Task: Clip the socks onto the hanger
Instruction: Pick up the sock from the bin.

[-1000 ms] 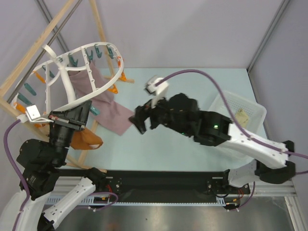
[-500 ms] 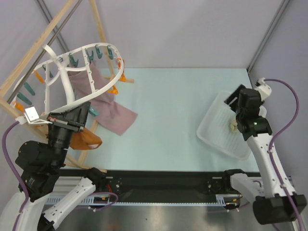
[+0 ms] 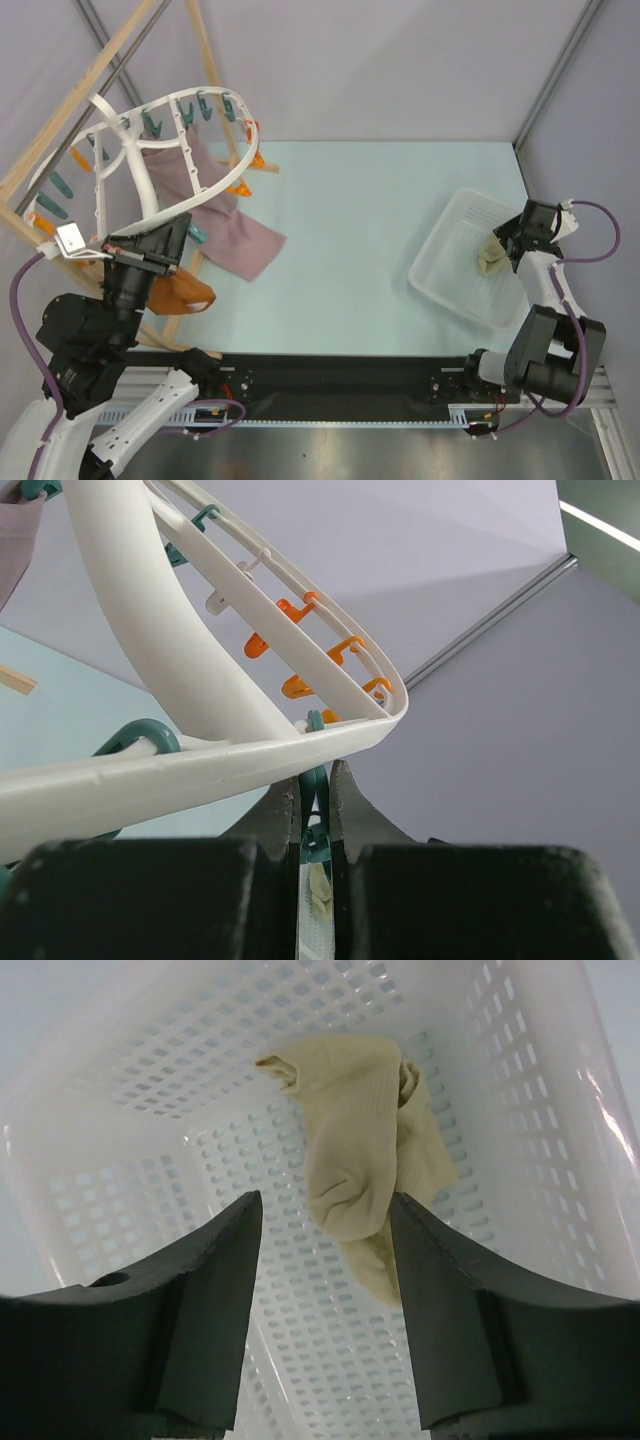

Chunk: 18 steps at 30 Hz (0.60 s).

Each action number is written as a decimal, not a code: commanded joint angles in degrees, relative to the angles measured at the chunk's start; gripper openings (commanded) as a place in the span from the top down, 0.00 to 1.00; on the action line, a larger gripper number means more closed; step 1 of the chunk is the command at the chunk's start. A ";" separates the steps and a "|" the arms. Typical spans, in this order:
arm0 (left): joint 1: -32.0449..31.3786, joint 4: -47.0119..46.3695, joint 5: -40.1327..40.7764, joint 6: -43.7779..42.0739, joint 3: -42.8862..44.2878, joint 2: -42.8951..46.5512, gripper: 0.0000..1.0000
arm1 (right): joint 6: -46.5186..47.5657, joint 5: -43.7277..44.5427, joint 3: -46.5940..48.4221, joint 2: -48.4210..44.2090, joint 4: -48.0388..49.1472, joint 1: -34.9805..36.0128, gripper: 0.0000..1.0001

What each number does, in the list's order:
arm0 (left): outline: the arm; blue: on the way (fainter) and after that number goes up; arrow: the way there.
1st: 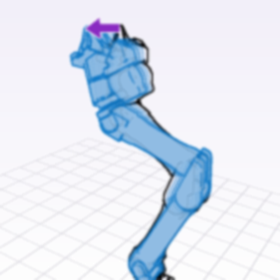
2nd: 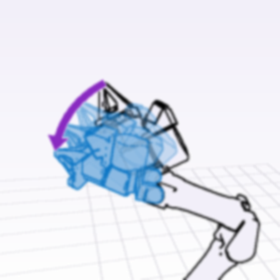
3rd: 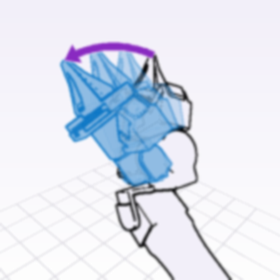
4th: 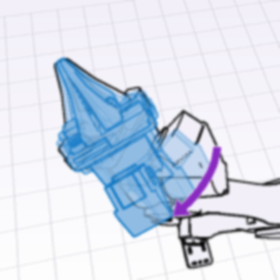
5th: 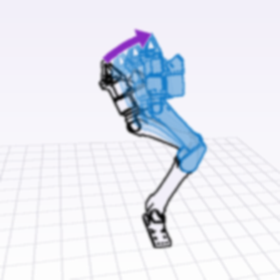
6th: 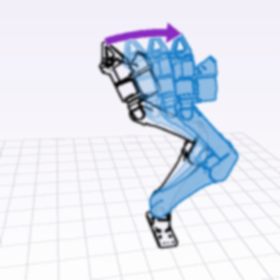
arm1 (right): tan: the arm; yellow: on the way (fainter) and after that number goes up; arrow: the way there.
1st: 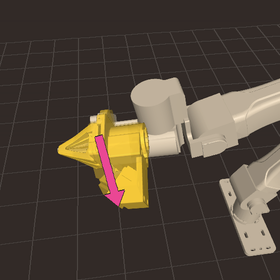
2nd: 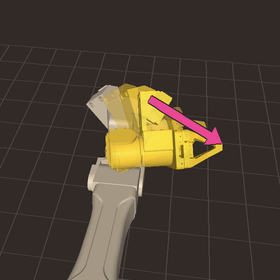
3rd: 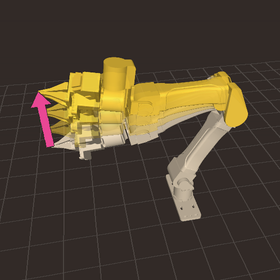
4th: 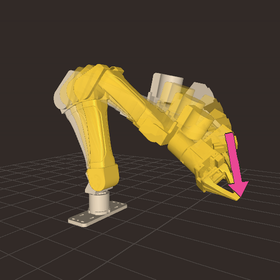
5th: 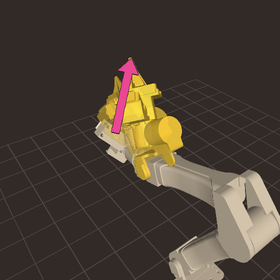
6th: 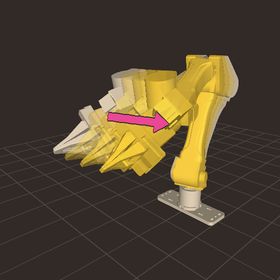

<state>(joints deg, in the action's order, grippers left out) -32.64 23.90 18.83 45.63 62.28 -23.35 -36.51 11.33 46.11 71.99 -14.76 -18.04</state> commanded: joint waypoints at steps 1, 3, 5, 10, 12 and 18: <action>0.12 -1.58 -2.31 0.52 0.21 0.33 1.00 | 2.13 -2.01 -0.40 2.80 9.21 -0.59 0.42; 0.12 -1.40 -2.48 0.25 0.82 0.33 1.00 | 4.16 -1.58 0.30 5.61 9.49 -0.77 0.44; 0.21 -1.22 -2.31 0.25 0.65 0.59 1.00 | 5.74 -2.36 0.39 7.54 11.68 -0.77 0.45; 0.21 -2.63 -3.62 0.95 -0.58 1.21 1.00 | 6.54 -2.11 1.61 11.94 13.45 -0.59 0.55; 0.12 -2.37 -4.58 0.87 -0.06 1.03 1.00 | 7.76 -1.24 1.18 13.43 15.98 -0.07 0.60; 0.21 -2.81 -4.06 0.25 -0.23 1.56 1.00 | 8.65 3.16 3.20 18.19 16.78 2.83 0.60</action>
<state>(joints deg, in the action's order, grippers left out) -32.64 22.31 17.17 45.60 62.13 -22.33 -29.50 11.31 46.68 88.66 -1.28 -16.45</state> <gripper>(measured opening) 0.080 0.394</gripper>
